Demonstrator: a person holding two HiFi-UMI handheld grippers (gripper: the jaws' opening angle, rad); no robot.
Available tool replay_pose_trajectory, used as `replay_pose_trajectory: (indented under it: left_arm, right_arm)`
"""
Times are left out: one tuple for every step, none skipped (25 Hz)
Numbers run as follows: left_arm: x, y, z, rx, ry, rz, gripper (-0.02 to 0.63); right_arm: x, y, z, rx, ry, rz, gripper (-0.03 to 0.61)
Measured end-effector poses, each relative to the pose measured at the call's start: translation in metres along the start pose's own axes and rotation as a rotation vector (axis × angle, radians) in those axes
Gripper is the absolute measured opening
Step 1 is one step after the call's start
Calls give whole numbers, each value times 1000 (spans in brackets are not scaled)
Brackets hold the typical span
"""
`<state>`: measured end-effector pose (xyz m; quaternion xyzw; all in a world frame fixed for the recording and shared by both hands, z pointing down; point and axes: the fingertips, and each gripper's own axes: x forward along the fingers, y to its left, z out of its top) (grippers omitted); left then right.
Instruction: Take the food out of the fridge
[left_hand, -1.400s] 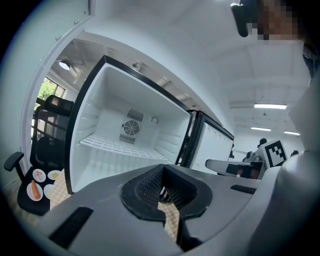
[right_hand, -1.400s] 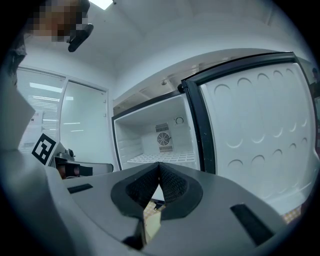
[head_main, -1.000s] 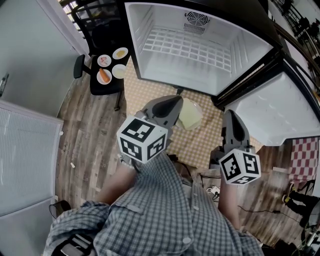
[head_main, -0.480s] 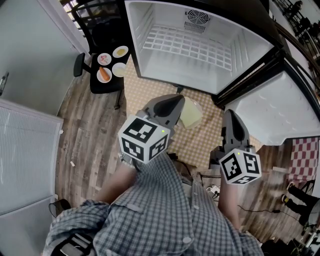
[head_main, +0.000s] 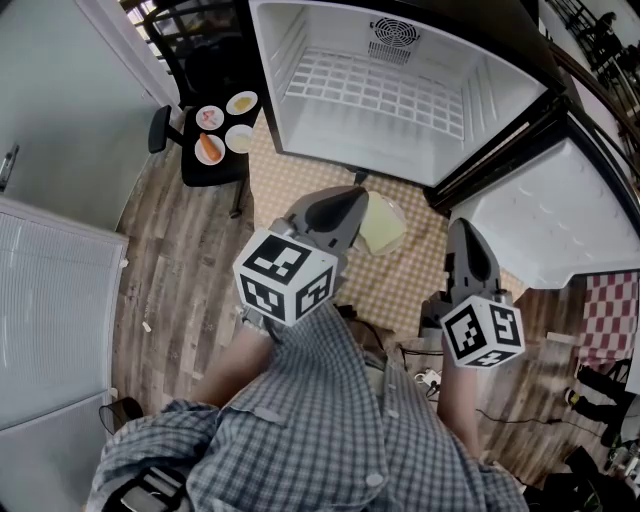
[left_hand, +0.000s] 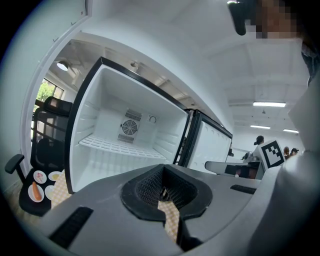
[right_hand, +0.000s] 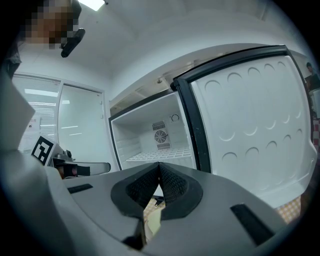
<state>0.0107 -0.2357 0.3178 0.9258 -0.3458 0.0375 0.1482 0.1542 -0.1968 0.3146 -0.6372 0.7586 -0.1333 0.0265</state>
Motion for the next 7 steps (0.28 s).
replay_pose_trajectory:
  left_arm:
    - [0,0,0,-1,0,0,6]
    - [0,0,0,-2,-1,0,6]
    - [0,0,-1,-3,-2,0,6]
    - [-1,0,-1,-4,-3,0,6]
    - [-1,0,-1,-5,-4,1,6]
    - [-2,0,-1,-5,-4,1,6]
    - [-2,0,-1,-6,-5,2,6]
  right_arm:
    - [0,0,0,1,1,0,9]
    - [-1,0,-1,2,1,0,9]
    - [-1,0,-1,1,2,0,9]
    - [-1,0,-1,-1,2,1,9]
    - [-1,1,-1,-3,3,2,9]
    - [-1,1,-1,-5,3,4,9]
    - [-1,2,-1,-6,4,5,9]
